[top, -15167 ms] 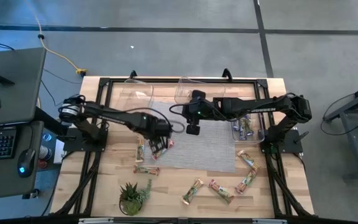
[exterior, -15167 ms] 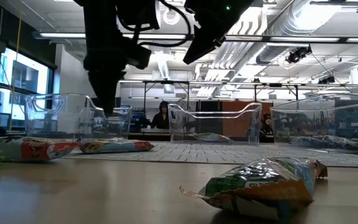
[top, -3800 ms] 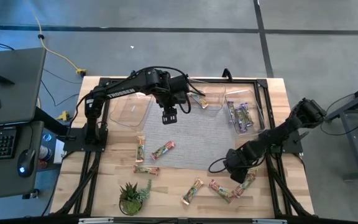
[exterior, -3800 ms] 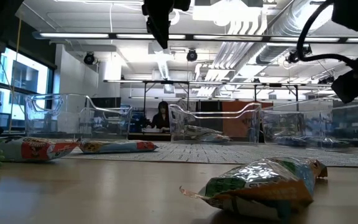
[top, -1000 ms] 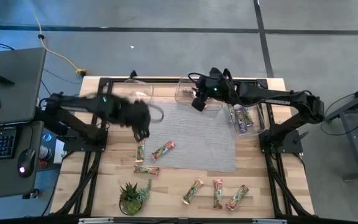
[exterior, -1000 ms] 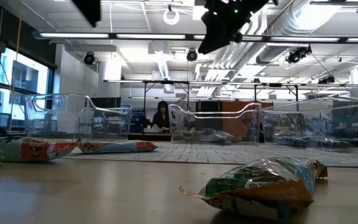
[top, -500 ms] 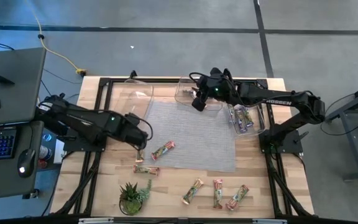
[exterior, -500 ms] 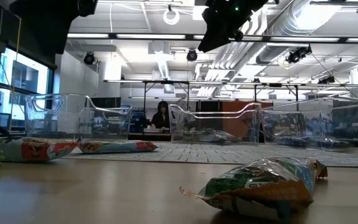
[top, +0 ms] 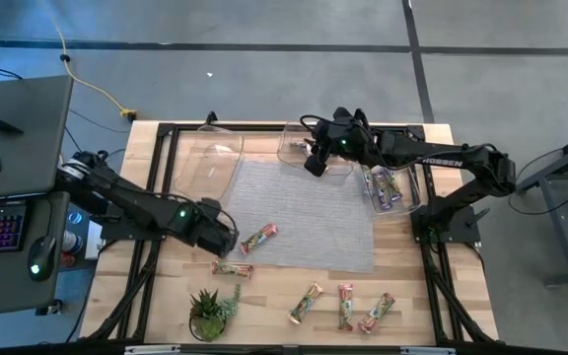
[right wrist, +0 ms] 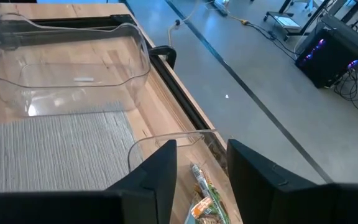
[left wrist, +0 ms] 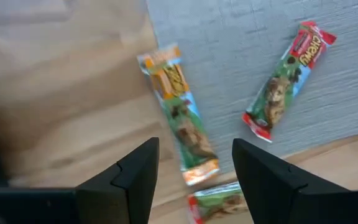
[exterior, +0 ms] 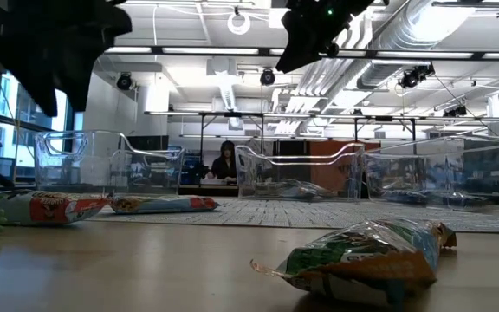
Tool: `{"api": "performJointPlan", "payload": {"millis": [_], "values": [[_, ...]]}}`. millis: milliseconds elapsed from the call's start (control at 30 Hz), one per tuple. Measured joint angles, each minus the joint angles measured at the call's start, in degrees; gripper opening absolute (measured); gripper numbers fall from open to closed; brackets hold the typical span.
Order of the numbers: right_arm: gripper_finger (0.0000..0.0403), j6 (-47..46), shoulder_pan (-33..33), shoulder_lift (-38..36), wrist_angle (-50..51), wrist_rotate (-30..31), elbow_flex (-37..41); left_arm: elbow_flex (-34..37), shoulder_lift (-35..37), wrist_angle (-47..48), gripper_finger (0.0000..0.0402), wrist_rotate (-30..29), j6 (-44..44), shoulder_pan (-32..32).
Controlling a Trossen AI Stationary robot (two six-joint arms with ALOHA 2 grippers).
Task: Pick and place Granola Bars by type
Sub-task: Put the yellow granola bar into the middle transparent bin
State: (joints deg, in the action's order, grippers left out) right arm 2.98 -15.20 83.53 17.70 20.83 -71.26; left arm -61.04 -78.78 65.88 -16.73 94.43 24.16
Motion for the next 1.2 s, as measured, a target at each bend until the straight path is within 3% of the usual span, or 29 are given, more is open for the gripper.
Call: {"api": "performJointPlan", "payload": {"millis": [300, 567, 833, 1200], "values": [[0.0124, 0.02, 0.00, 0.00, 0.00, -0.01, 0.02, 9.48, -0.02, -8.49, 0.0197, -1.68, 10.85, 3.70], [0.0124, 0.02, 0.00, 0.00, -0.01, -0.01, 0.02, 15.75, -0.02, -19.42, 0.0197, -1.53, 9.07, 3.60], [0.0124, 0.02, 0.00, 0.00, -0.01, -0.01, 0.04, 18.02, -0.02, -20.55, 0.0197, -3.46, 8.90, 3.60], [0.0124, 0.02, 0.00, 0.00, -0.01, -0.01, 0.04, 24.17, -0.04, -31.87, 0.0197, -6.95, 9.11, 3.60]]}}
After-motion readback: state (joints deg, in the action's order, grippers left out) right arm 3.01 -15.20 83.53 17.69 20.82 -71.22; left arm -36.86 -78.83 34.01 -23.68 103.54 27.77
